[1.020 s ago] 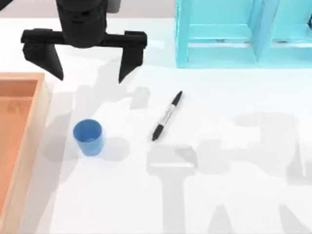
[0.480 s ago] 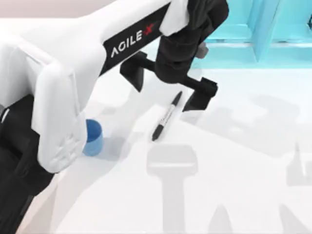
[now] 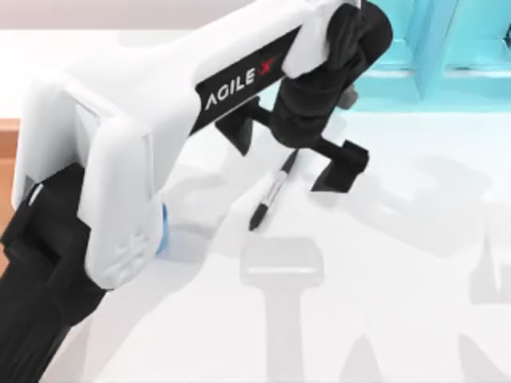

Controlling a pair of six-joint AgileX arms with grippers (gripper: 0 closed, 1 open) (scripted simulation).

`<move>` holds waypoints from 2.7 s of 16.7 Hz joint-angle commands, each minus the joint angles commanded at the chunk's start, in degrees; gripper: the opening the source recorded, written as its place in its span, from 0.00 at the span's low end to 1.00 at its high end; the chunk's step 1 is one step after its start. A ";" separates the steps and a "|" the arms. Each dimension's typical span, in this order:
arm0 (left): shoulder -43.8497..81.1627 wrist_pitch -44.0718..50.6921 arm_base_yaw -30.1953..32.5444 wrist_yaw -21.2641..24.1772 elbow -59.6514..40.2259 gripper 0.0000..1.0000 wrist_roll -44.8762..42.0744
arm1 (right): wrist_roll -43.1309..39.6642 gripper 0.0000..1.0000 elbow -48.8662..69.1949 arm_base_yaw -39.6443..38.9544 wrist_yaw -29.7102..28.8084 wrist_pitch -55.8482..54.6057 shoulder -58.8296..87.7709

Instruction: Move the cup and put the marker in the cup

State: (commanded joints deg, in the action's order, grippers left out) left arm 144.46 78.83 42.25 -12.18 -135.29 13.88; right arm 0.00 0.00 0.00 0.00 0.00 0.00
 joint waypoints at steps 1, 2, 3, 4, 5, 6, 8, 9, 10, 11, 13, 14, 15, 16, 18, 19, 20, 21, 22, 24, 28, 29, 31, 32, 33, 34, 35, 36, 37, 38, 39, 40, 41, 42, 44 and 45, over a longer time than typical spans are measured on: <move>0.16 -1.17 -0.09 -0.03 0.86 1.00 -0.21 | 0.00 1.00 0.00 0.00 0.00 0.00 0.00; 0.42 -2.72 -0.26 -0.05 2.05 1.00 -0.45 | 0.00 1.00 0.00 0.00 0.00 0.00 0.00; 0.74 -4.56 -0.48 -0.06 3.48 1.00 -0.71 | 0.00 1.00 0.00 0.00 0.00 0.00 0.00; 1.13 -6.61 -0.74 -0.05 5.08 1.00 -1.00 | 0.00 1.00 0.00 0.00 0.00 0.00 0.00; 1.55 -8.79 -1.02 -0.04 6.78 1.00 -1.29 | 0.00 1.00 0.00 0.00 0.00 0.00 0.00; 1.98 -11.00 -1.31 -0.02 8.50 1.00 -1.58 | 0.00 1.00 0.00 0.00 0.00 0.00 0.00; 2.80 -15.07 -1.84 0.02 11.64 1.00 -2.12 | 0.00 1.00 0.00 0.00 0.00 0.00 0.00; 3.14 -16.72 -2.05 0.03 12.90 1.00 -2.33 | 0.00 1.00 0.00 0.00 0.00 0.00 0.00; 3.40 -17.96 -2.21 0.04 13.85 1.00 -2.50 | 0.00 1.00 0.00 0.00 0.00 0.00 0.00; 3.56 -18.71 -2.30 0.05 14.41 1.00 -2.60 | 0.00 1.00 0.00 0.00 0.00 0.00 0.00; 3.59 -18.87 -2.32 0.05 14.54 1.00 -2.62 | 0.00 1.00 0.00 0.00 0.00 0.00 0.00; 3.59 -18.87 -2.32 0.05 14.54 1.00 -2.62 | 0.00 1.00 0.00 0.00 0.00 0.00 0.00; 3.59 -18.87 -2.32 0.05 14.54 1.00 -2.62 | 0.00 1.00 0.00 0.00 0.00 0.00 0.00; 3.59 -18.87 -2.32 0.05 14.54 0.92 -2.62 | 0.00 1.00 0.00 0.00 0.00 0.00 0.00; 3.59 -18.87 -2.32 0.05 14.54 0.77 -2.62 | 0.00 1.00 0.00 0.00 0.00 0.00 0.00; 3.59 -18.87 -2.32 0.05 14.54 0.70 -2.62 | 0.00 1.00 0.00 0.00 0.00 0.00 0.00; 3.59 -18.87 -2.32 0.05 14.54 0.62 -2.62 | 0.00 1.00 0.00 0.00 0.00 0.00 0.00; 3.59 -18.87 -2.32 0.05 14.54 0.55 -2.62 | 0.00 1.00 0.00 0.00 0.00 0.00 0.00; 3.59 -18.87 -2.32 0.05 14.54 0.47 -2.62 | 0.00 1.00 0.00 0.00 0.00 0.00 0.00; 3.59 -18.87 -2.32 0.05 14.54 0.32 -2.62 | 0.00 1.00 0.00 0.00 0.00 0.00 0.00; 3.59 -18.87 -2.32 0.05 14.54 0.02 -2.62 | 0.00 1.00 0.00 0.00 0.00 0.00 0.00; 3.59 -18.87 -2.32 0.05 14.54 0.00 -2.62 | 0.00 1.00 0.00 0.00 0.00 0.00 0.00; 3.59 -18.87 -2.32 0.05 14.54 0.00 -2.62 | 0.00 1.00 0.00 0.00 0.00 0.00 0.00; 3.59 -18.87 -2.32 0.05 14.54 0.00 -2.62 | 0.00 1.00 0.00 0.00 0.00 0.00 0.00; 3.59 -18.87 -2.32 0.05 14.54 0.00 -2.62 | 0.00 1.00 0.00 0.00 0.00 0.00 0.00; 3.59 -18.87 -2.32 0.05 14.54 0.00 -2.62 | 0.00 1.00 0.00 0.00 0.00 0.00 0.00; 3.59 -18.87 -2.32 0.05 14.54 0.00 -2.62 | 0.00 1.00 0.00 0.00 0.00 0.00 0.00; 3.59 -18.87 -2.32 0.05 14.54 0.00 -2.62 | 0.00 1.00 0.00 0.00 0.00 0.00 0.00; 0.13 -18.14 -1.17 2.94 13.82 0.00 -1.16 | 0.00 1.00 0.00 0.00 0.00 0.00 0.00; -0.03 -18.10 -1.11 2.91 13.96 0.00 -1.16 | 0.00 1.00 0.00 0.00 0.00 0.00 0.00; -0.77 -17.78 -0.71 2.84 14.68 0.00 -0.89 | 0.00 1.00 0.00 0.00 0.00 0.00 0.00; -2.12 -17.38 -0.30 2.83 15.97 0.00 -0.31 | 0.00 1.00 0.00 0.00 0.00 0.00 0.00; -4.06 -16.78 0.27 2.86 17.74 0.00 0.48 | 0.00 1.00 0.00 0.00 0.00 0.00 0.00; -6.60 -16.02 0.92 2.87 19.69 0.00 1.44 | 0.00 1.00 0.00 0.00 0.00 0.00 0.00; -12.26 -14.82 1.91 2.70 22.77 0.00 2.91 | 0.00 1.00 0.00 0.00 0.00 0.00 0.00; -14.34 -14.41 2.53 2.57 23.77 0.00 3.41 | 0.00 1.00 0.00 0.00 0.00 0.00 0.00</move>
State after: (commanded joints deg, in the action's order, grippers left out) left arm 130.12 64.42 44.78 -9.61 -111.52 17.29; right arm 0.00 0.00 0.00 0.00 0.00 0.00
